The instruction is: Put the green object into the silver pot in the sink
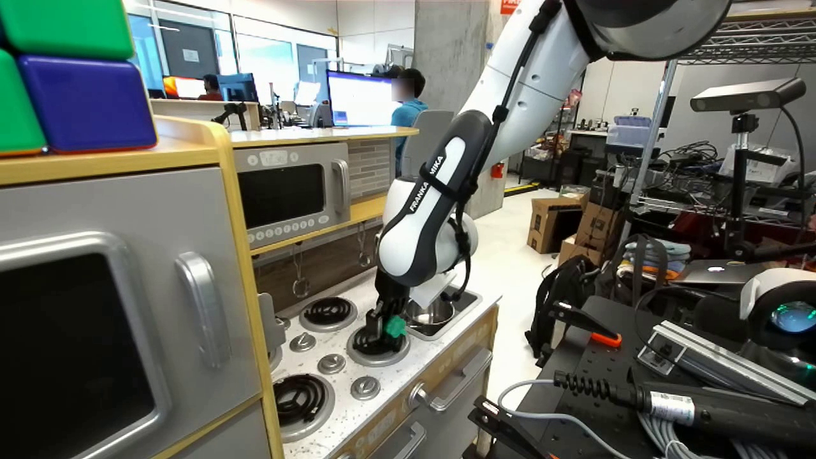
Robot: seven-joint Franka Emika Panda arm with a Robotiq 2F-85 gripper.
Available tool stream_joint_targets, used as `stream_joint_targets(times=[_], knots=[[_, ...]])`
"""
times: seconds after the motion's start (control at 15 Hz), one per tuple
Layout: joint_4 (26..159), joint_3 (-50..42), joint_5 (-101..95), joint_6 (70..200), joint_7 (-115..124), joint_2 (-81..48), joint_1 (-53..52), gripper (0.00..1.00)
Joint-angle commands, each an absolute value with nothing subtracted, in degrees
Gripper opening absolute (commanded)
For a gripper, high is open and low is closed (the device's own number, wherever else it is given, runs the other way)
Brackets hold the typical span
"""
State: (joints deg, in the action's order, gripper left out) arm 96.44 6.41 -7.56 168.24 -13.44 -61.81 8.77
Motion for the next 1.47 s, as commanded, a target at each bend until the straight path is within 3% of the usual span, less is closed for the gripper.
stream_joint_targets(times=[0.0, 0.47, 1.4], knots=[[105.0, 3.2, -4.5, 176.4, -10.1, -57.2, 12.2, 0.0], [108.7, -0.4, -0.5, 184.6, -4.0, -54.2, 18.4, 0.02], [85.0, -5.0, 0.6, 158.2, 4.9, -63.5, 9.7, 0.02]])
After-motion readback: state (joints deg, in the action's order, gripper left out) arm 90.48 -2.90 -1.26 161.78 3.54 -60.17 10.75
